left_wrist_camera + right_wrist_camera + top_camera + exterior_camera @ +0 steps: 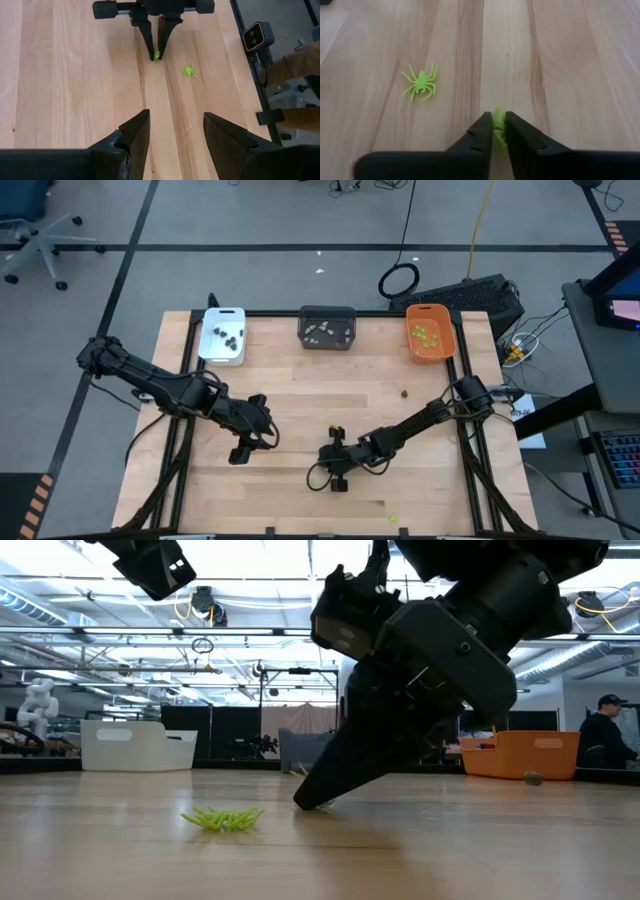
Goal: Sort Halloween decoration
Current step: Put the green toy spider into the orange bin
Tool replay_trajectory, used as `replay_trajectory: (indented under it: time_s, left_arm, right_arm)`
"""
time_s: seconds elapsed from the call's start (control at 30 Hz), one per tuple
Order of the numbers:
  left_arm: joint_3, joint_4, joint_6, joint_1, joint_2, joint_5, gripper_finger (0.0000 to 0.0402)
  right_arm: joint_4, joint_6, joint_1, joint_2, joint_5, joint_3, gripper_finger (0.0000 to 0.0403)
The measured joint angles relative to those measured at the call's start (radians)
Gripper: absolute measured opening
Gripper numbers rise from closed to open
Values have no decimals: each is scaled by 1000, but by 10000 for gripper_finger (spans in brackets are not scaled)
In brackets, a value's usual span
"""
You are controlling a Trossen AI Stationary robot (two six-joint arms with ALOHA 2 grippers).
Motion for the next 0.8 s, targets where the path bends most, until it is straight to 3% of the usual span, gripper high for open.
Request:
replay_trajectory:
  time_s: [0.1, 0.33, 0.8]
  left_arm:
    - [0, 0, 1, 0, 0, 0, 182]
    - [0, 1, 2, 0, 0, 0, 183]
    - [0, 13, 3, 0, 0, -47, 183]
  right_arm:
    - [2, 0, 0, 1, -7, 0, 10]
    - [-30, 13, -1, -69, -56, -5, 5]
    - [-96, 194, -37, -471, -32, -4, 1]
